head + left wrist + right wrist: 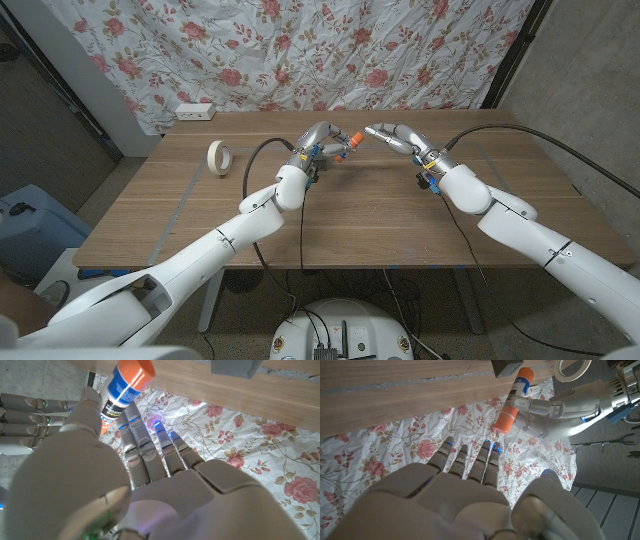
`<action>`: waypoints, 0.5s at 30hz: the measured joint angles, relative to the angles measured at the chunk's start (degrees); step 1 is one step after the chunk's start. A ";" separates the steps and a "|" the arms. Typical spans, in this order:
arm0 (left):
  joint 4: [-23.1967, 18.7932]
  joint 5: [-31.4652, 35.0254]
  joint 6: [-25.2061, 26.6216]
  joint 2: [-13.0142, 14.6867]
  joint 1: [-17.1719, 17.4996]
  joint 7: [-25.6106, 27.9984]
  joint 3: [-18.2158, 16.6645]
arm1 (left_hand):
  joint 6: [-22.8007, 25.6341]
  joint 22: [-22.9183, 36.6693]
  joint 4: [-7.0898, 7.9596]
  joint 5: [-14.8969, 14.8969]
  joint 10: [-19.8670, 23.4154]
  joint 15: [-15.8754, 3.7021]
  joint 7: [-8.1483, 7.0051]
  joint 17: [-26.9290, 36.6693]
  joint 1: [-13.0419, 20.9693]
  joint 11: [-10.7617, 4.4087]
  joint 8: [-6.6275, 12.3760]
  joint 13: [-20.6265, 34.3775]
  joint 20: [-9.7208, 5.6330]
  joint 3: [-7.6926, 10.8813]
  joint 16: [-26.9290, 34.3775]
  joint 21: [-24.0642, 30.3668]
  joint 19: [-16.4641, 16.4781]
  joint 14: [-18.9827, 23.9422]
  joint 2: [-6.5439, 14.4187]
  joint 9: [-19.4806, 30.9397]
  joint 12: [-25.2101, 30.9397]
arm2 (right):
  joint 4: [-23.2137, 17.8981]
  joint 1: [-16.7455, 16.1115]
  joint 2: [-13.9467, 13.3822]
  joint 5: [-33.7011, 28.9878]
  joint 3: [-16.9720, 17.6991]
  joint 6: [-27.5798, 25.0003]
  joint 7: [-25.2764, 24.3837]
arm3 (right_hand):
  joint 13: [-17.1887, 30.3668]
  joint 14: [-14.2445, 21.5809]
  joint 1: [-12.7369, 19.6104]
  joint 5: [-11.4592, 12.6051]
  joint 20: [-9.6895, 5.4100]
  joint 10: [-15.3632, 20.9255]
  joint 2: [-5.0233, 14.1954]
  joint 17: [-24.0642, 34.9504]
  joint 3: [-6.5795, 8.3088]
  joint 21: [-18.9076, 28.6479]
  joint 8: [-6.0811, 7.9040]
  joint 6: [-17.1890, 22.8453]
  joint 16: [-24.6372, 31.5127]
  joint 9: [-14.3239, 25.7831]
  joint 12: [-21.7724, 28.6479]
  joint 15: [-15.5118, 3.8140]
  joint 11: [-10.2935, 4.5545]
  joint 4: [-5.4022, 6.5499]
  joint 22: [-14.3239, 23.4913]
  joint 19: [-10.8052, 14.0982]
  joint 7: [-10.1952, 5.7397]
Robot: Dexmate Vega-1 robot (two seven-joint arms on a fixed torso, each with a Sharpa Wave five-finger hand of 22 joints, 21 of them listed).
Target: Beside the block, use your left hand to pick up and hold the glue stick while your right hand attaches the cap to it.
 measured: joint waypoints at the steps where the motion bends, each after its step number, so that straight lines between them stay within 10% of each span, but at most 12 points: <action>1: -0.13 0.02 0.00 0.12 0.05 -0.08 -0.05 | 0.00 0.00 0.00 0.00 0.00 0.00 0.00 0.00 0.00 0.00 0.00 0.00 0.00 0.00 0.00 0.00 0.00 0.00 0.00 0.00 -0.03 | 0.09 -0.02 -0.02 0.11 0.14 0.04 -0.11 | 0.00 0.00 0.00 0.00 0.00 -0.02 0.00 0.00 0.00 0.00 0.00 0.00 0.00 0.00 0.00 0.00 0.02 0.00 0.00 0.00 0.00; 15: -2.32 0.53 0.75 2.16 0.51 -2.36 -0.66 | 0.00 0.00 0.00 -0.01 -0.21 -0.01 0.00 -0.28 0.00 -0.41 0.00 0.08 0.00 0.00 -0.45 0.00 -0.43 -0.43 0.00 -0.01 -0.38 | 1.57 0.00 0.19 2.21 1.01 0.93 -0.31 | 0.00 0.00 -0.63 0.00 -0.23 -0.61 0.59 0.00 -0.24 0.23 -0.39 -1.45 0.00 0.01 -0.01 0.00 1.22 -0.24 0.00 1.05 -0.62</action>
